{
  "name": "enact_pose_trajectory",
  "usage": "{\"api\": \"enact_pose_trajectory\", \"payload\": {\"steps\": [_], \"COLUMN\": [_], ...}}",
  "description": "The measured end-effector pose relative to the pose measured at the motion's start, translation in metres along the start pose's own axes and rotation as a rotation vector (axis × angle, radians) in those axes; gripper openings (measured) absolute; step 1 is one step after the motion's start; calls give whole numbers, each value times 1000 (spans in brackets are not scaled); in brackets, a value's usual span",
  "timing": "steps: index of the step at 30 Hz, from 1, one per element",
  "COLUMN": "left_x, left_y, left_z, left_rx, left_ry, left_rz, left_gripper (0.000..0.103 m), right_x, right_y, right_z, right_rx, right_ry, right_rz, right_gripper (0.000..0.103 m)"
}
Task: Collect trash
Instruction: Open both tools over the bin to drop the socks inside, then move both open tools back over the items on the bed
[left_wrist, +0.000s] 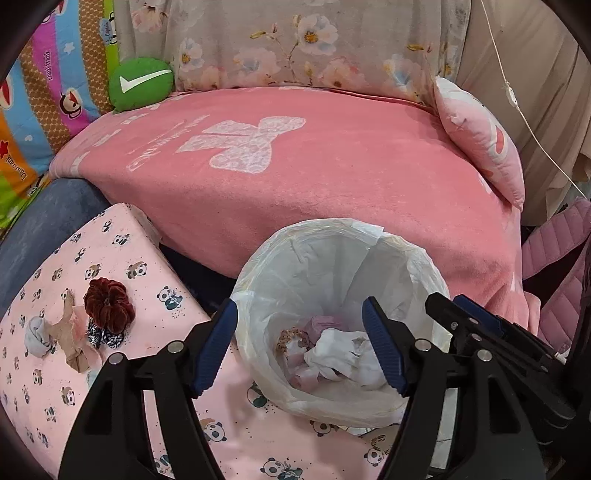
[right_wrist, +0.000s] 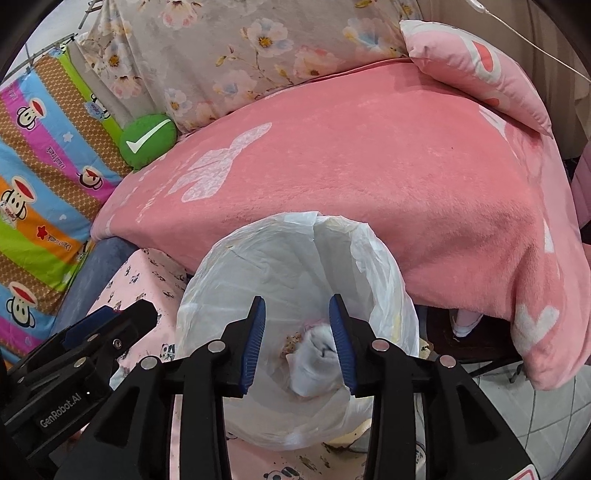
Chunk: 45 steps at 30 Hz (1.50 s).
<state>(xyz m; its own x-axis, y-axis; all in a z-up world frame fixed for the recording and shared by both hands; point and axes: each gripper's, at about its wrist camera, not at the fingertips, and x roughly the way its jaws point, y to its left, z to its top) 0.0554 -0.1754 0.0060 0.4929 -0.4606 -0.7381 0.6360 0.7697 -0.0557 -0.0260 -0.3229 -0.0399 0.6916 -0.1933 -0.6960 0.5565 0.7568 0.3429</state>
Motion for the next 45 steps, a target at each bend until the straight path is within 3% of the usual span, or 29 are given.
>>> {"api": "enact_pose_trajectory", "payload": {"steps": [12, 28, 37, 45], "left_x": [-12, -27, -29, -27], "left_y": [54, 123, 147, 165], "left_z": [-15, -46, -59, -78], "left_rx": [-131, -269, -304, -332], "left_ry": [7, 38, 54, 84], "left_rz": [123, 245, 279, 300], "left_gripper": [67, 67, 74, 86], "right_x": [5, 15, 21, 28], "right_y": [55, 127, 154, 169], "right_z": [-6, -38, -50, -58], "right_rx": [-191, -300, -340, -364], "right_ry": [9, 74, 100, 120], "right_rz": [1, 74, 96, 104], "right_gripper": [47, 48, 48, 48]}}
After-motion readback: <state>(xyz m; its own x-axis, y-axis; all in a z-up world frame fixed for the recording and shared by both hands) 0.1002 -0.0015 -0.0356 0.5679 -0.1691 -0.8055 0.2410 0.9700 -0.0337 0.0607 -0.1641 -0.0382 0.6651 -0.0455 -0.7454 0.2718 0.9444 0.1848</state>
